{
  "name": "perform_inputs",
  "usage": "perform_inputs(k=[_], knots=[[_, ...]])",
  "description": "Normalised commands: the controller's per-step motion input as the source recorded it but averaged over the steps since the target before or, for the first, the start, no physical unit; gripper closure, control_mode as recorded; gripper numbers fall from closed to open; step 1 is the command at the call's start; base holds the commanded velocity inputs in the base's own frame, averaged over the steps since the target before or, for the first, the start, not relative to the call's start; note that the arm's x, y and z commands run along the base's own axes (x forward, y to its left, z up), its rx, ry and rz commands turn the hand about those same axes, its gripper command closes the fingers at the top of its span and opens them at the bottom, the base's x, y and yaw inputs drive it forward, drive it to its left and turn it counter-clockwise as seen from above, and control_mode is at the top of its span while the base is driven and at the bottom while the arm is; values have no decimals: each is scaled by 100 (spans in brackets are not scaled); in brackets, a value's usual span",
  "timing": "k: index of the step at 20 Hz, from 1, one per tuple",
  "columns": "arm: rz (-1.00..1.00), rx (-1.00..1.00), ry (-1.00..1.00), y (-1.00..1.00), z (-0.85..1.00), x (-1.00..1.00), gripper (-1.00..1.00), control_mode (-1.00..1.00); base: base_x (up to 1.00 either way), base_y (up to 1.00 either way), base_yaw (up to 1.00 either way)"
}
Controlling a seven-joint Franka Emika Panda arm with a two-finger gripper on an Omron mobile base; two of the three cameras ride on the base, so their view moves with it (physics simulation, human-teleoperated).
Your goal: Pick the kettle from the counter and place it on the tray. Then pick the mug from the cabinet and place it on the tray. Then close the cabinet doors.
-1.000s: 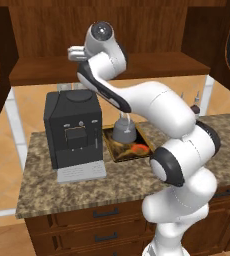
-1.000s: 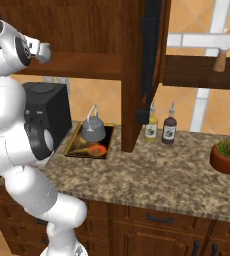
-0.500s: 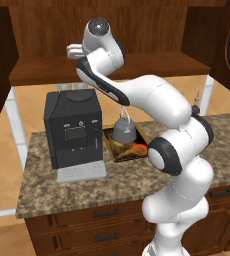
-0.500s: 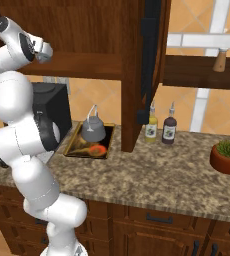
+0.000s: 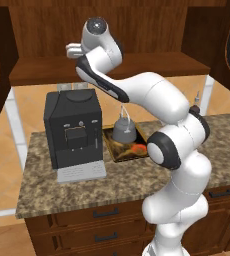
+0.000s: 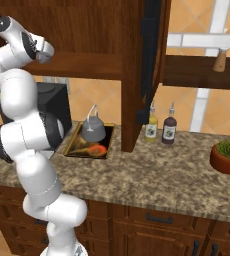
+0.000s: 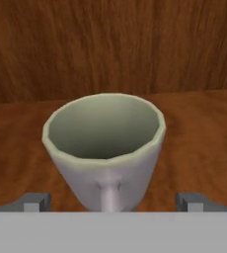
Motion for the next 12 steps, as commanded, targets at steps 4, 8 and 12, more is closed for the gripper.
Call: perform_inputs(k=[4,8,12], knots=[[-2,0,0,6,0,0,-100,-100,0,0,0],[-4,0,0,5,0,0,-100,-100,0,0,0],[-5,0,0,3,-3,1,100,-100,0,0,0]])
